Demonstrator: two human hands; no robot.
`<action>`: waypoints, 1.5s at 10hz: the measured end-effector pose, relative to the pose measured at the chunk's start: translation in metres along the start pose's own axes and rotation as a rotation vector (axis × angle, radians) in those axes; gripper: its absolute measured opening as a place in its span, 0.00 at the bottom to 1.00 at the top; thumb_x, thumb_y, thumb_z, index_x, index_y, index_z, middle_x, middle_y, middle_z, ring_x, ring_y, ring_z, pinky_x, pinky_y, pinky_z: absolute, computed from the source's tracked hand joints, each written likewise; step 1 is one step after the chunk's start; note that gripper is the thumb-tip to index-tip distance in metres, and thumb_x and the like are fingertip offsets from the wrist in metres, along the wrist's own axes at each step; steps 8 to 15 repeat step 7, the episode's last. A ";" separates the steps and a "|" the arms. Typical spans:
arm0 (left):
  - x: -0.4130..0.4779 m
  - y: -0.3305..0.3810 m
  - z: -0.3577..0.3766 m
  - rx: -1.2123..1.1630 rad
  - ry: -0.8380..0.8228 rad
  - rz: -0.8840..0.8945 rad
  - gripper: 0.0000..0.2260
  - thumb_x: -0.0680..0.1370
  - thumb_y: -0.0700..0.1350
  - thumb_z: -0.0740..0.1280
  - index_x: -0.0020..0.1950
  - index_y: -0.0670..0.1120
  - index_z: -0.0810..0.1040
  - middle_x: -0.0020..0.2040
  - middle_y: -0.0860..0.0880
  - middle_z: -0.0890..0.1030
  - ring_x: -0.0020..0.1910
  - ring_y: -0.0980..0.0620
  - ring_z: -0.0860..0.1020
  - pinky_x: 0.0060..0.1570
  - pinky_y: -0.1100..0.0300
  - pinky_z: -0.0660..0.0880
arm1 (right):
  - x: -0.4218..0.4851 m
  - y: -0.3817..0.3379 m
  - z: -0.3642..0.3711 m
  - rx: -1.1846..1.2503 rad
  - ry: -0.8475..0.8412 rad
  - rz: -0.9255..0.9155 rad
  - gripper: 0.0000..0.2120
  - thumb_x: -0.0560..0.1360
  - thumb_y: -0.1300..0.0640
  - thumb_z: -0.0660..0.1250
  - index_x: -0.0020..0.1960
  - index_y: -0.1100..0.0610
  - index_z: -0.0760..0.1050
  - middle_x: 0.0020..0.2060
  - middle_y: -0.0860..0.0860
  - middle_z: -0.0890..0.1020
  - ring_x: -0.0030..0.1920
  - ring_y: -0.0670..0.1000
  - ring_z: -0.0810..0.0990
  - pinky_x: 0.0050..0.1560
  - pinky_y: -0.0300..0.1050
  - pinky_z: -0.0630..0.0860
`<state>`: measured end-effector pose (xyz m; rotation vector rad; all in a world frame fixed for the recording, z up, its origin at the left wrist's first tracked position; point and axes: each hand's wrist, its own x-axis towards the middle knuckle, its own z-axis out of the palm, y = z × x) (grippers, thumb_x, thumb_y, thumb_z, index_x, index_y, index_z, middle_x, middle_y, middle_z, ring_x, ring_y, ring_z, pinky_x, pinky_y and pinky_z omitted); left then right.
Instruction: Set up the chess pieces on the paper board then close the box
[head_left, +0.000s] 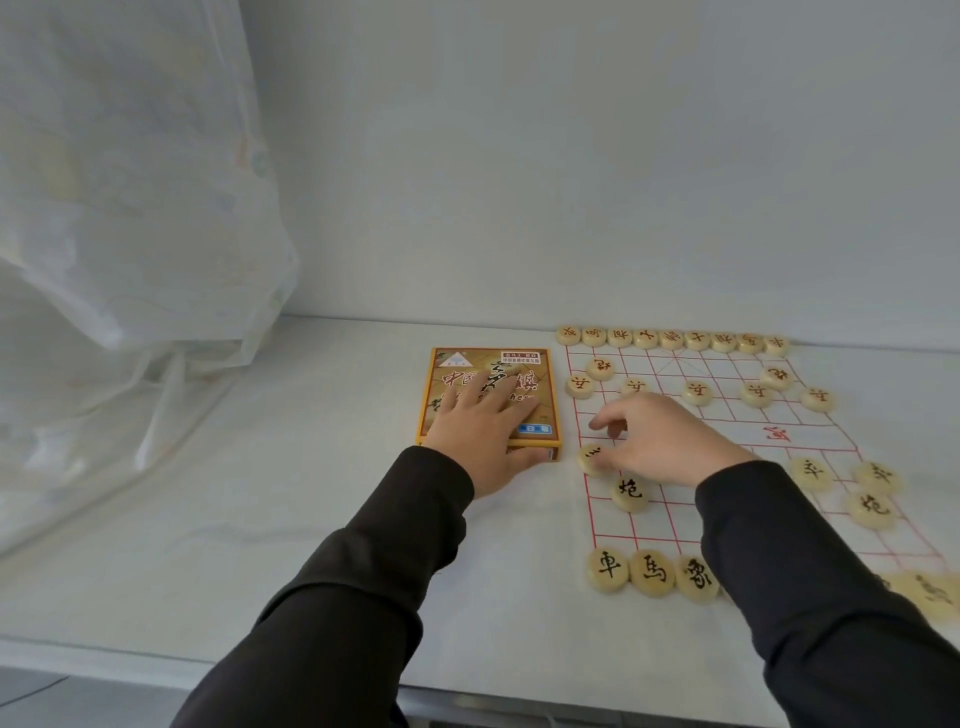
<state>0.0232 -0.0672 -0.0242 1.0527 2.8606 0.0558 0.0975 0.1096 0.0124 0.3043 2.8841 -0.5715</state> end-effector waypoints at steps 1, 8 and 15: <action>0.000 0.002 0.001 -0.003 -0.003 -0.006 0.28 0.78 0.62 0.53 0.76 0.57 0.50 0.77 0.53 0.48 0.76 0.46 0.44 0.74 0.43 0.46 | -0.001 -0.003 0.007 -0.059 -0.013 -0.016 0.22 0.70 0.52 0.73 0.62 0.52 0.75 0.48 0.46 0.76 0.48 0.47 0.75 0.46 0.37 0.69; 0.002 -0.002 0.004 0.016 0.029 -0.061 0.26 0.80 0.54 0.55 0.76 0.56 0.48 0.78 0.52 0.48 0.76 0.44 0.45 0.73 0.41 0.47 | 0.006 0.000 0.018 -0.006 0.030 -0.067 0.24 0.70 0.57 0.73 0.65 0.52 0.74 0.60 0.49 0.77 0.57 0.49 0.76 0.53 0.38 0.71; 0.002 -0.002 0.004 0.016 0.029 -0.061 0.26 0.80 0.54 0.55 0.76 0.56 0.48 0.78 0.52 0.48 0.76 0.44 0.45 0.73 0.41 0.47 | 0.006 0.000 0.018 -0.006 0.030 -0.067 0.24 0.70 0.57 0.73 0.65 0.52 0.74 0.60 0.49 0.77 0.57 0.49 0.76 0.53 0.38 0.71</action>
